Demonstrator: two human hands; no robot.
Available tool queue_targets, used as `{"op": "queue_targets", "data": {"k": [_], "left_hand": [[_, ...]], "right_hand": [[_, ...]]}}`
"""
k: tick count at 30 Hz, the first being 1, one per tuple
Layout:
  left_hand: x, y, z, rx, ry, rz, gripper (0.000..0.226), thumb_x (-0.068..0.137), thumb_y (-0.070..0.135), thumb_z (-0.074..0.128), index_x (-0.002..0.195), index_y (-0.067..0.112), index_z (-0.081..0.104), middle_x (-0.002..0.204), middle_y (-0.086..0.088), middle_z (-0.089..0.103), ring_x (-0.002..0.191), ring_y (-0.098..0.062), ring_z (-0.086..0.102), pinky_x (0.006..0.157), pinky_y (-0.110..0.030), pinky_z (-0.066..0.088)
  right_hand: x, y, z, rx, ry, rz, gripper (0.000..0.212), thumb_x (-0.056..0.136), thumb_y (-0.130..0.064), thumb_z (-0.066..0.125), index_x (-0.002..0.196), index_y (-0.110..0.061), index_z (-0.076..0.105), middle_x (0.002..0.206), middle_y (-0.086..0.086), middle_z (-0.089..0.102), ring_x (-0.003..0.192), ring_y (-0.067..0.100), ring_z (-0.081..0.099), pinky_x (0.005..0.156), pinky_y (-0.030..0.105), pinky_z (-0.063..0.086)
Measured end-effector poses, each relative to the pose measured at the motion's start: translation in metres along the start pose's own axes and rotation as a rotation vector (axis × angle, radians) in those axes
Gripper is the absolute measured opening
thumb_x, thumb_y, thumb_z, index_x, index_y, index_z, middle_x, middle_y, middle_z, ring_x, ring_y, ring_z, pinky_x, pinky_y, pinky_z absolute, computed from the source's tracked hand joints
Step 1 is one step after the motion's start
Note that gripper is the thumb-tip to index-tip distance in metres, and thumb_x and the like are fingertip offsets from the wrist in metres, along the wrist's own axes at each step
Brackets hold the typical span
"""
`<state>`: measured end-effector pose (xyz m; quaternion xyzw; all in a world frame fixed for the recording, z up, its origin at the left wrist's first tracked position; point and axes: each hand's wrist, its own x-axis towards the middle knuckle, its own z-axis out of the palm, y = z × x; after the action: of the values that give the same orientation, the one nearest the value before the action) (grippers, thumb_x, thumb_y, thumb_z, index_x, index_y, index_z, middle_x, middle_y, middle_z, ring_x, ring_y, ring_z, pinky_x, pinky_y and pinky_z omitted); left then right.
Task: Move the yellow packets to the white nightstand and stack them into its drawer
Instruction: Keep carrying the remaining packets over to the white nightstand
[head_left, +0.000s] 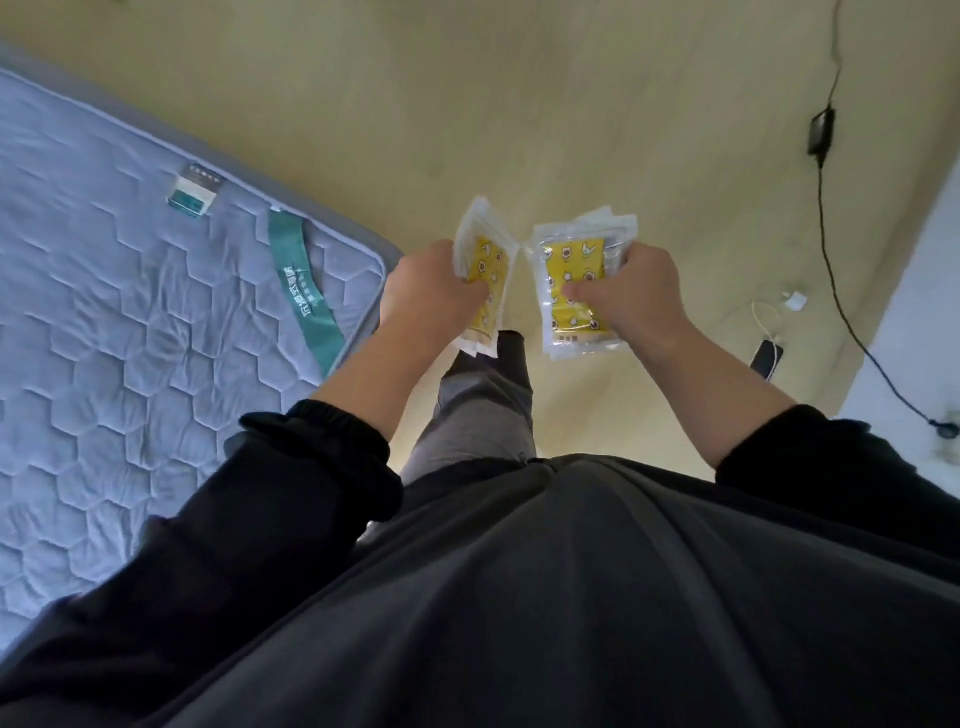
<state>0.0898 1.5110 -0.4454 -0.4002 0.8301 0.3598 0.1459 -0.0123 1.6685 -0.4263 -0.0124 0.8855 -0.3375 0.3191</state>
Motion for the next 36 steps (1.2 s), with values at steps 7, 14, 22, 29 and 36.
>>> {"op": "queue_targets", "data": {"k": [7, 14, 22, 29, 36], "left_hand": [[0.129, 0.023, -0.075, -0.067, 0.031, -0.098, 0.026, 0.076, 0.028, 0.058, 0.095, 0.010, 0.059, 0.088, -0.009, 0.065, 0.083, -0.029, 0.062, 0.071, -0.038, 0.055], [0.211, 0.024, -0.147, -0.185, 0.111, -0.202, 0.023, 0.079, 0.029, 0.057, 0.092, 0.010, 0.058, 0.083, -0.007, 0.064, 0.076, -0.026, 0.061, 0.060, -0.032, 0.050], [0.303, 0.005, -0.230, -0.361, 0.263, -0.414, 0.019, 0.079, 0.022, 0.058, 0.066, 0.019, 0.044, 0.065, 0.003, 0.050, 0.061, -0.017, 0.049, 0.049, -0.025, 0.037], [0.407, 0.001, -0.325, -0.526, 0.442, -0.598, 0.023, 0.076, 0.022, 0.058, 0.063, 0.020, 0.040, 0.061, 0.004, 0.048, 0.059, -0.019, 0.049, 0.050, -0.025, 0.037], [0.438, -0.033, -0.403, -0.608, 0.606, -0.753, 0.015, 0.078, 0.026, 0.061, 0.085, 0.013, 0.058, 0.077, 0.000, 0.061, 0.072, -0.020, 0.059, 0.058, -0.031, 0.050]], "right_hand": [[0.120, -0.127, 0.017, -0.058, -0.064, -0.067, 0.030, 0.067, -0.012, 0.081, 0.090, 0.000, 0.066, 0.080, 0.007, 0.066, 0.069, 0.020, 0.062, 0.067, 0.033, 0.053], [0.203, -0.241, 0.042, -0.166, -0.181, -0.145, 0.032, 0.070, -0.013, 0.081, 0.064, -0.019, 0.050, 0.066, -0.005, 0.058, 0.058, 0.012, 0.055, 0.052, 0.020, 0.044], [0.313, -0.373, 0.112, -0.340, -0.364, -0.324, 0.042, 0.064, -0.020, 0.083, 0.075, -0.012, 0.043, 0.073, 0.008, 0.043, 0.063, 0.018, 0.043, 0.057, 0.030, 0.036], [0.400, -0.523, 0.166, -0.495, -0.506, -0.448, 0.042, 0.065, -0.021, 0.083, 0.077, -0.003, 0.047, 0.068, 0.007, 0.045, 0.057, 0.020, 0.046, 0.052, 0.028, 0.035], [0.416, -0.638, 0.239, -0.582, -0.635, -0.595, 0.040, 0.065, -0.022, 0.084, 0.087, -0.006, 0.056, 0.074, 0.005, 0.058, 0.063, 0.019, 0.059, 0.053, 0.027, 0.044]]}}
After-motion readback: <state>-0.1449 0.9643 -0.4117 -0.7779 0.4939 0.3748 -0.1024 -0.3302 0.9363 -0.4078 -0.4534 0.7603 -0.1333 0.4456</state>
